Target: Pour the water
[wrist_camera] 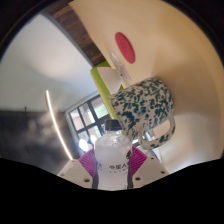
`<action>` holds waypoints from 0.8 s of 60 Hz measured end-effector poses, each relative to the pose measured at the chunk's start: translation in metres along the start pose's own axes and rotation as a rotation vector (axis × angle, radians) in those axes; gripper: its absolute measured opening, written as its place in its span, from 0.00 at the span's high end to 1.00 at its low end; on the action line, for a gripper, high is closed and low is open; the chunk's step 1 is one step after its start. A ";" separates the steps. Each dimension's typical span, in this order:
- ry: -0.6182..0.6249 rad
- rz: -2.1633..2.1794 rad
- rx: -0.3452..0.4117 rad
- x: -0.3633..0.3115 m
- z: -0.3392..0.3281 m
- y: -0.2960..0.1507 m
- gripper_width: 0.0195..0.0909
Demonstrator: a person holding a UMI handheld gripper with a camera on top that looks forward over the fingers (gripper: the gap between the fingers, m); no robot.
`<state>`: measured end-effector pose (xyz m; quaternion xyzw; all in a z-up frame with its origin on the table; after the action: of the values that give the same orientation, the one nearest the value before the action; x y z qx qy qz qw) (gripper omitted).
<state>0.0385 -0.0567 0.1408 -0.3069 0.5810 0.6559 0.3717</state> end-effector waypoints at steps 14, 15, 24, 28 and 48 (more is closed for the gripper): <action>-0.005 0.165 0.015 -0.009 -0.038 0.013 0.72; -0.004 0.168 0.014 -0.009 -0.039 0.013 0.72; 0.019 0.128 -0.004 -0.006 -0.082 0.032 0.72; 0.003 -0.020 -0.057 -0.015 -0.101 0.049 0.72; -0.524 -1.396 0.088 -0.264 -0.246 0.086 0.72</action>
<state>0.1002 -0.3391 0.3729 -0.4229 0.1695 0.2952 0.8398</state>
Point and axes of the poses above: the point between the fingertips, and its own axes, seen from behind it with the camera up: x to the right, y down, z forward, the way the camera looks, the point moved 7 cm from there along -z, backward, against the way the camera looks, and after that the axes turned 6 degrees about z, right-handed, at the moved point
